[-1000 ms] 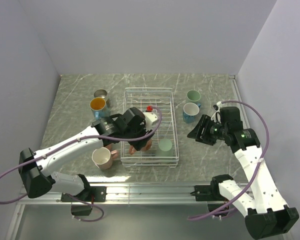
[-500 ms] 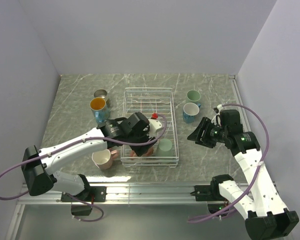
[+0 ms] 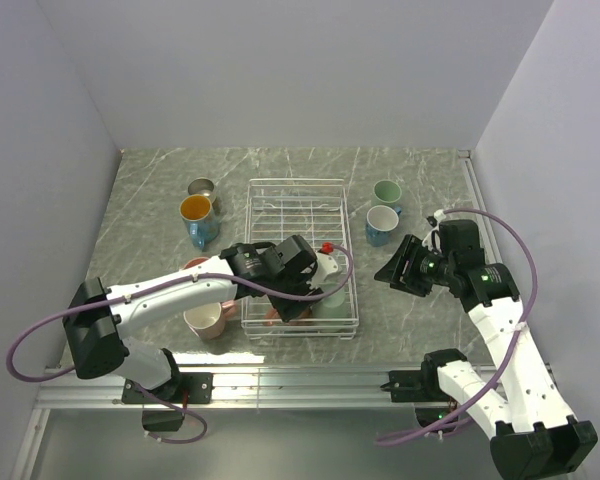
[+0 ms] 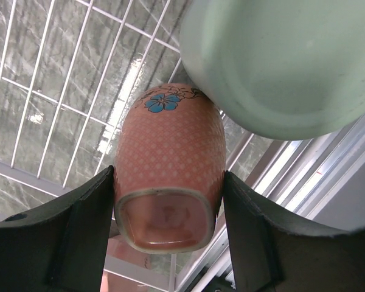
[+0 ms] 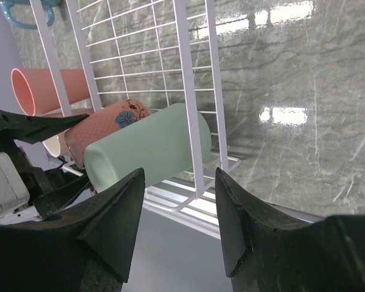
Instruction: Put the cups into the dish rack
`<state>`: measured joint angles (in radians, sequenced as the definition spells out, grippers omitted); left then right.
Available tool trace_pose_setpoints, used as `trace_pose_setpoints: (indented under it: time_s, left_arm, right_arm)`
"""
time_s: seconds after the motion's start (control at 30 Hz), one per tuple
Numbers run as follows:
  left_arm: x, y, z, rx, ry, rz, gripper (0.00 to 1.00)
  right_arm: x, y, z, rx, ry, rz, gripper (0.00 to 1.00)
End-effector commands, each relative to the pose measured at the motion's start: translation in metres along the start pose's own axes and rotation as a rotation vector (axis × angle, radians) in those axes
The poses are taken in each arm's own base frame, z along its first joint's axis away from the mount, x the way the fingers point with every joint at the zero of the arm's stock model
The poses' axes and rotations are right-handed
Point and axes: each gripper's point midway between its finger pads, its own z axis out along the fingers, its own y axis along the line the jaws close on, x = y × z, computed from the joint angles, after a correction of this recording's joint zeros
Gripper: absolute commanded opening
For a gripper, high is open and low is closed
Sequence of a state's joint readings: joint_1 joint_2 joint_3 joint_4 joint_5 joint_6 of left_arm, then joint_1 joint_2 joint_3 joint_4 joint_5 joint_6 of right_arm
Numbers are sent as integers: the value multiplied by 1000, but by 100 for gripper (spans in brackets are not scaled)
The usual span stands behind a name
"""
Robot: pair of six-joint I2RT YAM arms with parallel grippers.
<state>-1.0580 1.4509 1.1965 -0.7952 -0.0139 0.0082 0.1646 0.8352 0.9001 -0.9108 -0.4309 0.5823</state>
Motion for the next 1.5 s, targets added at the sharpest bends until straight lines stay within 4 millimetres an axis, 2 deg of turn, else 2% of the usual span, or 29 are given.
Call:
trace_pose_setpoints:
  time_s: [0.0,0.03,0.07,0.13,0.37,0.5,0.7,0.8,0.87,1.0,1.1,1.2,1.47]
  left_arm:
    - [-17,-13,-12,44,-45,35,34]
    - [-19,-12,-15,43,-50,36,41]
    - [-20,-13,-16,47,-53,37,52]
    - [-21,-13,-19,50,-55,38,62]
    - [-26,-20,-24,85,-52,38,81]
    - [-26,-25,-24,98,-43,48,87]
    - [-25,-28,-22,93,-27,50,87]
    - [-33,-25,-33,76,-48,41,87]
    - [-43,-24,-46,68,-82,3,88]
    - [-64,-27,-74,87,-178,-50,88]
    - [-82,-33,-106,134,-298,-96,90]
    - [-91,-32,-127,166,-370,-141,91]
    - [-102,-4,-189,149,-562,-255,92]
  right_arm:
    - [-4,0,2,-6,-17,-12,57]
    - [-4,-1,3,-4,-15,-12,57]
    - [-3,-1,3,-4,-12,-12,57]
    - [-3,-2,5,0,-9,-12,57]
    - [-6,-2,7,1,-8,-20,57]
    - [-8,-2,7,4,-8,-26,57]
    - [-8,-2,8,7,-10,-29,57]
    - [-12,-1,5,11,-25,-41,57]
    - [-17,2,2,16,-31,-46,57]
    - [-38,20,-9,1,-83,-83,57]
    - [-56,22,-12,46,-115,-85,57]
    - [-78,16,-15,126,-179,-83,58]
    - [-123,-20,16,385,-195,-64,58]
